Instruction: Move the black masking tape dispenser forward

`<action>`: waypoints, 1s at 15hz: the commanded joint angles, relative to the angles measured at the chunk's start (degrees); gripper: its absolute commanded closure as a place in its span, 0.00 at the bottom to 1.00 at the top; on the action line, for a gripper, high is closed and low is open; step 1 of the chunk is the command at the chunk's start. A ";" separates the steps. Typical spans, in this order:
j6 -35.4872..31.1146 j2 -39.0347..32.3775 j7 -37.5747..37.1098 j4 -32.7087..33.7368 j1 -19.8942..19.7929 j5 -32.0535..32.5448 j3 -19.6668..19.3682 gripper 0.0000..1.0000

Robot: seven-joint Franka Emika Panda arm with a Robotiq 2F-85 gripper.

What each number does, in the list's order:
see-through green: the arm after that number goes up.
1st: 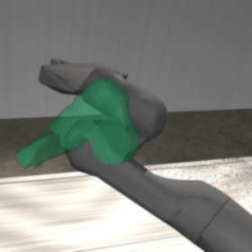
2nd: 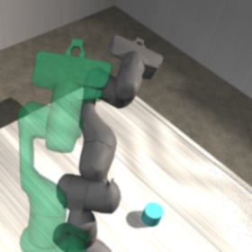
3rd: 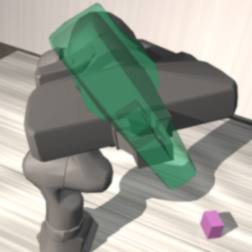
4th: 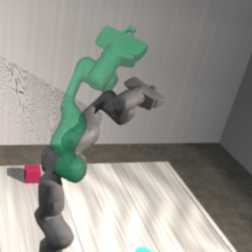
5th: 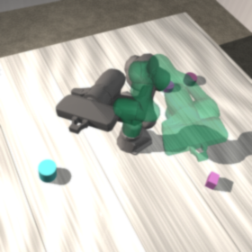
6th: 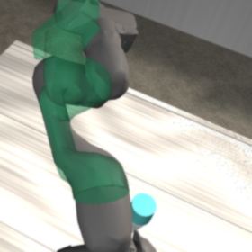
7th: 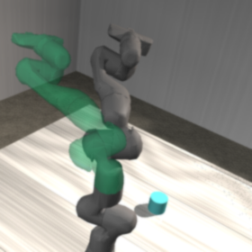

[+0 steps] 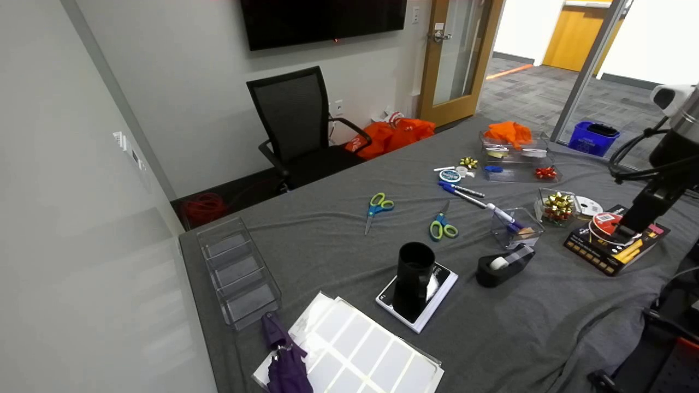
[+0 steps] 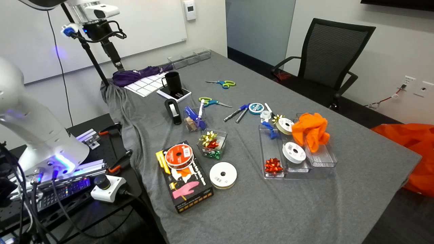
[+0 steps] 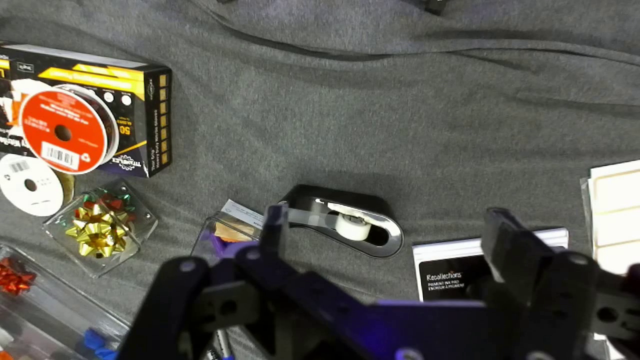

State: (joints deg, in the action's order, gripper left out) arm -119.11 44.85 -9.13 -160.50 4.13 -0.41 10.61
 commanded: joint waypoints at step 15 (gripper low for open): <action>-5.71 -6.84 -6.63 1.37 -2.66 -0.84 0.62 0.00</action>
State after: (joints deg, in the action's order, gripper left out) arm -119.08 44.85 -9.13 -159.67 4.13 -0.41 10.61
